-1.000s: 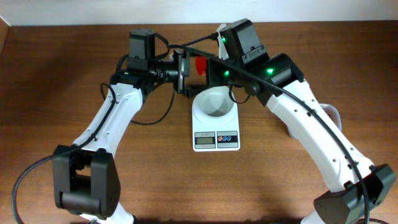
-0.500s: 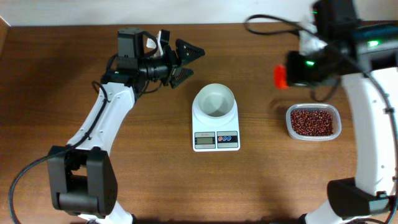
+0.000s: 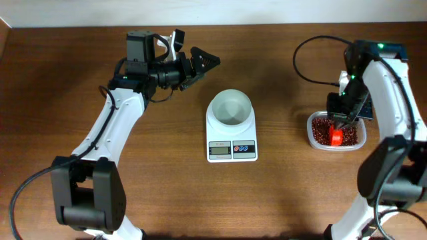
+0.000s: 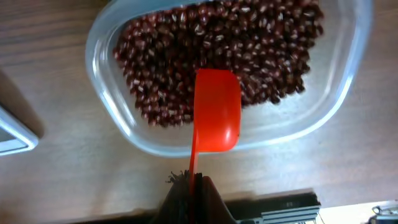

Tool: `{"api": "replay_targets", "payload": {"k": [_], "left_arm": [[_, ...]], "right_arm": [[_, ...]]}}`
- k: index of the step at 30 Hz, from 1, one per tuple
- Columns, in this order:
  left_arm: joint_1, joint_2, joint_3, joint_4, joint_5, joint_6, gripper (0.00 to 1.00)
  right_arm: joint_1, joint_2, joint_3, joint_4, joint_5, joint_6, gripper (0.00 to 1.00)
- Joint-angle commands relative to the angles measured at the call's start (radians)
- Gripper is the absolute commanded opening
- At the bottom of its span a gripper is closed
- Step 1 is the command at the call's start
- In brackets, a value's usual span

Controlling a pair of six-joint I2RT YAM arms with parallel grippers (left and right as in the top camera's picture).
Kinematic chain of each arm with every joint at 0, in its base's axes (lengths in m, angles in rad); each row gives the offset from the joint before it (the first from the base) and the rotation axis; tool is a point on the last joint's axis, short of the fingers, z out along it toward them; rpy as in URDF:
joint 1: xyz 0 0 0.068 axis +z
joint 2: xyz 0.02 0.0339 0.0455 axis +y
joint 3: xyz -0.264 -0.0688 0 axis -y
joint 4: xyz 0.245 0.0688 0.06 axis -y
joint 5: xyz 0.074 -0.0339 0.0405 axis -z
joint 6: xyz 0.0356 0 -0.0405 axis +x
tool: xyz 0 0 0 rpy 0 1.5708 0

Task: Scoop item into bowl and weigh 50g on scale
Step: 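Lower the scoop into the bean tub with the right gripper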

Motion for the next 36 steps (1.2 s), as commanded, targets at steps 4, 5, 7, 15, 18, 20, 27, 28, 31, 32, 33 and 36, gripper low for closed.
{"api": "replay_targets", "payload": {"k": [4, 5, 7, 15, 18, 20, 27, 28, 31, 32, 33, 36], "left_arm": [[0.001, -0.017, 0.003, -0.008, -0.028, 0.039, 0.99], [0.001, -0.017, 0.003, -0.014, -0.033, 0.039, 0.99], [0.001, -0.017, 0.003, -0.031, -0.051, 0.039, 0.99], [0.001, -0.017, 0.003, -0.031, -0.051, 0.039, 0.99], [0.001, -0.017, 0.003, -0.031, -0.051, 0.038, 0.99], [0.001, -0.017, 0.003, -0.031, -0.051, 0.039, 0.99], [0.001, -0.017, 0.003, -0.030, -0.054, 0.039, 0.99], [0.001, -0.017, 0.003, -0.030, -0.054, 0.039, 0.99], [0.001, -0.017, 0.003, -0.030, -0.055, 0.039, 0.99], [0.001, -0.017, 0.003, -0.030, -0.055, 0.039, 0.99], [0.001, -0.017, 0.003, -0.030, -0.058, 0.039, 0.99], [0.001, -0.017, 0.003, -0.031, -0.058, 0.039, 0.99]], "right_arm": [[-0.006, 0.077, -0.011, 0.056, 0.018, -0.007, 0.04], [-0.006, 0.077, -0.016, 0.058, 0.018, -0.006, 0.04], [-0.007, 0.077, -0.055, 0.080, 0.019, -0.006, 0.04], [-0.007, 0.077, -0.095, 0.096, 0.048, -0.006, 0.39], [-0.007, 0.077, -0.095, 0.090, 0.048, -0.005, 0.56], [-0.006, 0.077, -0.095, 0.090, 0.048, 0.001, 0.57], [-0.004, 0.077, -0.112, 0.122, 0.041, 0.005, 0.34], [-0.004, 0.077, -0.111, 0.121, 0.042, 0.005, 0.32], [-0.007, 0.066, -0.069, 0.098, 0.072, 0.005, 0.31], [-0.006, 0.062, -0.055, 0.098, 0.071, 0.005, 0.31], [-0.006, 0.060, -0.053, 0.099, 0.071, 0.005, 0.32], [-0.003, 0.060, -0.053, 0.099, 0.067, 0.005, 0.32]]}}
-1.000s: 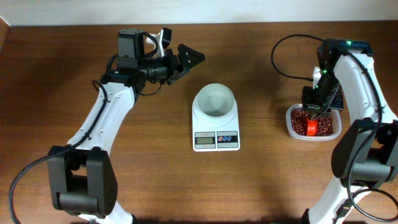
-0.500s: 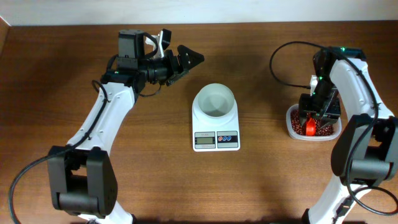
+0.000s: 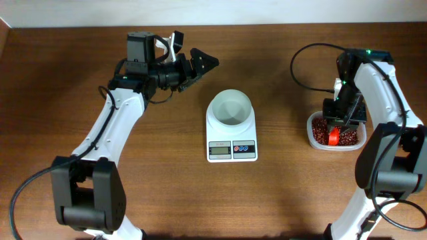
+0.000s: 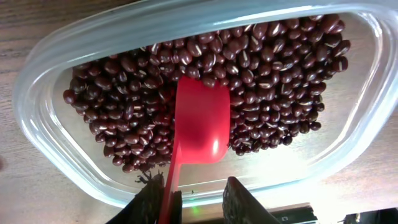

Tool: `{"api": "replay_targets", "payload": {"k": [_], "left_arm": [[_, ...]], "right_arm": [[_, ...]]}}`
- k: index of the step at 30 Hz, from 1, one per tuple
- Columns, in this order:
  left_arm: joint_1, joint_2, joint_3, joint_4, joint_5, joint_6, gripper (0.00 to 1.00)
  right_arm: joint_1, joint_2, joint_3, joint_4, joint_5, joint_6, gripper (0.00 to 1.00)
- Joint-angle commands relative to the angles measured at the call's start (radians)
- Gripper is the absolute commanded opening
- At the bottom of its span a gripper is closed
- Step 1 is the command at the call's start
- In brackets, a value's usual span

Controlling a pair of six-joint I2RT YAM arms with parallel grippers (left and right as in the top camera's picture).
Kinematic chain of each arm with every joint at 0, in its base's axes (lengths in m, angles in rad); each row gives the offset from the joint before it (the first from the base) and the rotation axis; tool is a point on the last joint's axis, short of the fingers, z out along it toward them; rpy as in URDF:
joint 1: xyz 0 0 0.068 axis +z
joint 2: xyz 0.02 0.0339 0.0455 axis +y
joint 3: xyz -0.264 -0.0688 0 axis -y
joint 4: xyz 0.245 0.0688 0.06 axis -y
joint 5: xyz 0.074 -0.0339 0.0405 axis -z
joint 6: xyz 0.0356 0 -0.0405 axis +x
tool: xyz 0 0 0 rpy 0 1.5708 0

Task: Scoop item into bowl and weigh 50g on scale
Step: 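Lower the scoop into the bean tub with the right gripper, then press the scale's tare button with the left gripper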

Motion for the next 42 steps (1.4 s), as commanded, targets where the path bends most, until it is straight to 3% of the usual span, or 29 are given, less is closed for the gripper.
{"api": "replay_targets", "payload": {"k": [1, 5, 11, 14, 15, 19, 21, 29, 37, 39, 42], "left_arm": [[0.001, -0.017, 0.003, 0.002, -0.011, 0.020, 0.99], [0.001, -0.017, 0.003, 0.002, -0.019, 0.020, 0.99], [0.001, -0.017, 0.003, 0.002, -0.029, 0.020, 0.99], [0.001, -0.017, 0.003, 0.002, -0.029, 0.020, 0.99], [0.001, -0.017, 0.003, 0.002, -0.029, 0.020, 0.99], [0.001, -0.017, 0.003, 0.002, -0.029, 0.020, 0.99], [0.001, -0.017, 0.003, 0.002, -0.029, 0.020, 0.99], [0.001, -0.017, 0.003, 0.002, -0.029, 0.019, 0.99], [0.002, -0.017, 0.003, 0.001, -0.029, 0.021, 0.99], [0.002, -0.017, 0.003, 0.002, -0.029, 0.076, 0.99], [0.003, -0.017, 0.003, 0.003, -0.030, 0.131, 0.99]], "right_arm": [[-0.001, -0.008, 0.021, -0.002, 0.020, 0.006, 0.32], [-0.001, -0.008, 0.018, -0.002, 0.021, 0.010, 0.29], [-0.004, -0.008, 0.008, 0.017, 0.047, 0.030, 0.07], [-0.004, -0.008, 0.008, 0.027, 0.051, 0.029, 0.08], [-0.004, -0.008, 0.008, 0.027, 0.051, 0.029, 0.21], [-0.004, -0.008, 0.008, 0.033, 0.054, 0.029, 0.27], [-0.004, -0.008, 0.008, 0.038, 0.054, 0.030, 0.26], [-0.005, -0.008, 0.008, 0.041, 0.084, 0.029, 0.04], [-0.157, -0.008, 0.008, 0.045, -0.095, -0.127, 0.04], [-0.192, -0.008, 0.008, 0.045, -0.230, -0.205, 0.04], [-0.200, -0.008, -0.018, 0.050, -0.241, -0.203, 0.04]]}}
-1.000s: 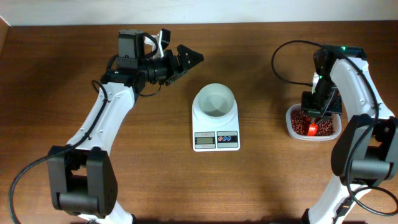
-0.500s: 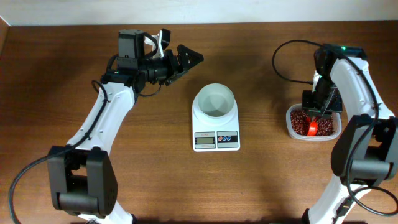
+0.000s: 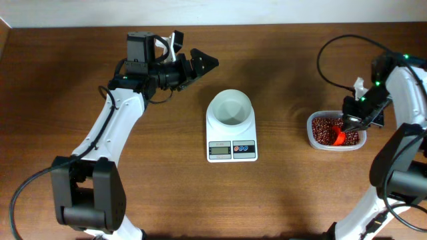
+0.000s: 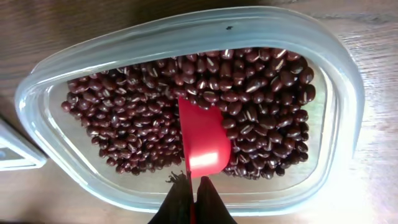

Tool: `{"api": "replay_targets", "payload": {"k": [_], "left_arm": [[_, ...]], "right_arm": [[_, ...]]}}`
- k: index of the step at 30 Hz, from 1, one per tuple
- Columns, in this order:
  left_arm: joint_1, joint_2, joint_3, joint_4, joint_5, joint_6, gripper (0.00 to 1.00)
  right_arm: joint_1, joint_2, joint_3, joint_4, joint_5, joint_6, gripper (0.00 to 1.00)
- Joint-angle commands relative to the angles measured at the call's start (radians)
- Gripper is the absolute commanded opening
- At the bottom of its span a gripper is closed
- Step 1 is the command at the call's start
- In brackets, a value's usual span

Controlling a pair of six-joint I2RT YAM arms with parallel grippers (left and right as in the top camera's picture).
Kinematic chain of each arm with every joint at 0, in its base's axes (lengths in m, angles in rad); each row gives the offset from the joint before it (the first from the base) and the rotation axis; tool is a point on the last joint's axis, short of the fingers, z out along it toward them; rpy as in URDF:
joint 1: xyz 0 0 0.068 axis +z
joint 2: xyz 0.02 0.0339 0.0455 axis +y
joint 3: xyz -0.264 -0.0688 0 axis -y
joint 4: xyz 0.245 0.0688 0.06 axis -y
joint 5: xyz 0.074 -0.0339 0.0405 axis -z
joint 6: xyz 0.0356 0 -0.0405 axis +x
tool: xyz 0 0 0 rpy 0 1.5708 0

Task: Scoop item into bowl and weigh 50g on scale
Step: 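Press the scale's tare button with the left gripper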

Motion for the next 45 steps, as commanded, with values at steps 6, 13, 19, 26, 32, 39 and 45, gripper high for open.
{"api": "replay_targets", "payload": {"k": [6, 13, 19, 26, 32, 39, 45], "left_arm": [[0.061, -0.017, 0.003, -0.002, -0.014, 0.156, 0.99], [0.105, -0.017, 0.003, -0.056, -0.015, 0.266, 0.88], [0.127, -0.017, 0.003, -0.121, -0.040, 0.337, 0.80], [0.090, -0.018, 0.003, -0.517, -0.184, 0.598, 0.00], [-0.086, -0.094, 0.003, -0.610, -0.320, 0.658, 0.00], [-0.469, -0.098, -0.044, -0.479, -0.630, 0.629, 0.00], [-0.715, -0.098, -0.261, -0.144, -0.963, 0.596, 0.00]], "right_arm": [[-0.007, -0.008, -0.068, 0.033, -0.062, -0.039, 0.04], [-0.009, -0.008, -0.126, 0.077, -0.125, -0.039, 0.04], [-0.009, -0.008, -0.126, 0.076, -0.176, -0.066, 0.04], [-0.009, -0.008, -0.126, 0.079, -0.195, -0.077, 0.04], [-0.009, -0.008, -0.126, 0.082, -0.195, -0.077, 0.04], [-0.008, -0.008, -0.126, 0.079, -0.194, -0.073, 0.04], [-0.008, -0.008, -0.126, 0.074, -0.194, -0.073, 0.04]]}}
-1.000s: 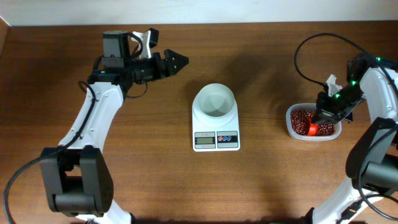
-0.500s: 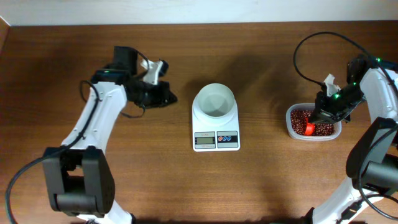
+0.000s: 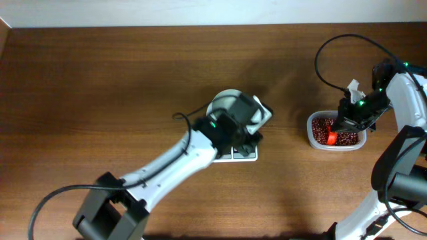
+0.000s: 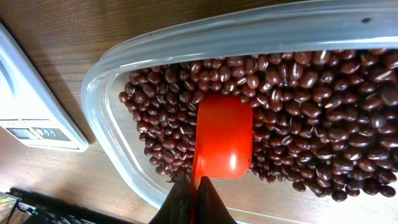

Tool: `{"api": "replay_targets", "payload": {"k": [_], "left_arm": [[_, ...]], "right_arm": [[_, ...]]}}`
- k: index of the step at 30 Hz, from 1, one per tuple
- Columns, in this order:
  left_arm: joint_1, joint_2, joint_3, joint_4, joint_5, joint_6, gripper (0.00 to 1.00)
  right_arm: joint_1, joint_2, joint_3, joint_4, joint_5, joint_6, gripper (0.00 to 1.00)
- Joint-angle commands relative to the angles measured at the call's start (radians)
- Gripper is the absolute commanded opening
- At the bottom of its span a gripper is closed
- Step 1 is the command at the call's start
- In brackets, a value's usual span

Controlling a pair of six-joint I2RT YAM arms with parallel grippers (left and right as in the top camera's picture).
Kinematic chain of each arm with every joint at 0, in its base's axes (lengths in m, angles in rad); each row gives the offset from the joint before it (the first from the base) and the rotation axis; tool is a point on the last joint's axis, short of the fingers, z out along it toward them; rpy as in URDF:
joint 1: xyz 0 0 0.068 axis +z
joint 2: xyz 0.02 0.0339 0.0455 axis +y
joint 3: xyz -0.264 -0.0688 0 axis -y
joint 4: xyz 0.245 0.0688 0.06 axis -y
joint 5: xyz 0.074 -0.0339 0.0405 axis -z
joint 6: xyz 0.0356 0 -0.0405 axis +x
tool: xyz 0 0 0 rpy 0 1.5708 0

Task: Scoop item into bowl and weigh 50g on scale
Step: 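Press the scale's tare button with the left gripper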

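Note:
My right gripper (image 4: 198,190) is shut on the handle of a red scoop (image 4: 221,140). The scoop's smooth face lies over the dark red beans (image 4: 311,93) in a clear plastic container (image 4: 109,106), and no beans show on it. In the overhead view the scoop (image 3: 331,137) sits at the container's (image 3: 313,137) front. My left gripper (image 3: 253,127) reaches over the white bowl (image 3: 223,100) on the white scale (image 3: 247,155), covering most of both. Its jaws cannot be made out.
The scale's corner (image 4: 31,106) lies just left of the bean container in the right wrist view. A black cable (image 3: 323,53) loops above the right arm. The brown wooden table (image 3: 100,100) stretches out to the left.
My left arm was raised at the back left; now it lies across the scale and bowl. My right gripper still holds the scoop in the beans, now nearer the container's left end.
The left arm stayed raised at the back left through all three earlier moments and now lies over the scale. My right gripper kept hold of the red scoop inside the bean container throughout, shifting its angle and place over the beans each time.

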Motion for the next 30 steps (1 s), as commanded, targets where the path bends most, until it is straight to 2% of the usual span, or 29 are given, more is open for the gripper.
{"api": "replay_targets", "payload": {"k": [1, 3, 6, 10, 16, 30], "left_arm": [[-0.070, -0.013, -0.124, 0.134, -0.188, -0.011, 0.00], [-0.074, -0.013, -0.217, 0.261, -0.196, -0.010, 0.00], [-0.073, -0.013, -0.287, 0.319, -0.269, -0.010, 0.00], [-0.073, -0.010, -0.351, 0.410, -0.271, 0.013, 0.00], [-0.073, 0.050, -0.355, 0.441, -0.270, 0.033, 0.00], [-0.073, 0.050, -0.355, 0.394, -0.300, 0.081, 0.00]], "right_arm": [[0.002, 0.024, -0.028, 0.006, -0.005, -0.003, 0.04], [0.002, 0.024, -0.028, 0.009, -0.005, -0.003, 0.04], [0.002, 0.024, -0.028, 0.009, -0.005, -0.003, 0.04], [0.002, 0.024, -0.028, 0.009, -0.005, -0.003, 0.04], [0.002, 0.024, -0.028, 0.009, -0.004, -0.003, 0.04], [0.002, 0.024, -0.028, 0.009, -0.005, -0.003, 0.04]]}}
